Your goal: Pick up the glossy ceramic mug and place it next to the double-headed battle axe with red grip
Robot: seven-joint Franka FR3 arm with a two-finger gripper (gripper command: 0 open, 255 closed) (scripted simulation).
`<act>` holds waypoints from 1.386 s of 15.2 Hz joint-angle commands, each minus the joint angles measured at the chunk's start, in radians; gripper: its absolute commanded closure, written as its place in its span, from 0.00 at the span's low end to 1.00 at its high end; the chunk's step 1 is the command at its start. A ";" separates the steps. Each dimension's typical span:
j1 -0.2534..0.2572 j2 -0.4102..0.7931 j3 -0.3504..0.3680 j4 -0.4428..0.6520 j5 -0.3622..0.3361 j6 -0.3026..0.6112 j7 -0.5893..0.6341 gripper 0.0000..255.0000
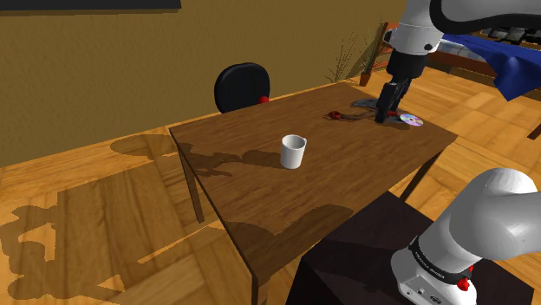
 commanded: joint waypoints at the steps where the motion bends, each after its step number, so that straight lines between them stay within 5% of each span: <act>1: 0.000 0.000 0.000 0.000 0.000 0.000 0.000 0.00; 11: 0.040 0.290 0.101 -0.002 0.047 0.306 0.116 0.00; 21: 0.061 0.655 0.188 0.138 0.020 0.541 0.241 0.00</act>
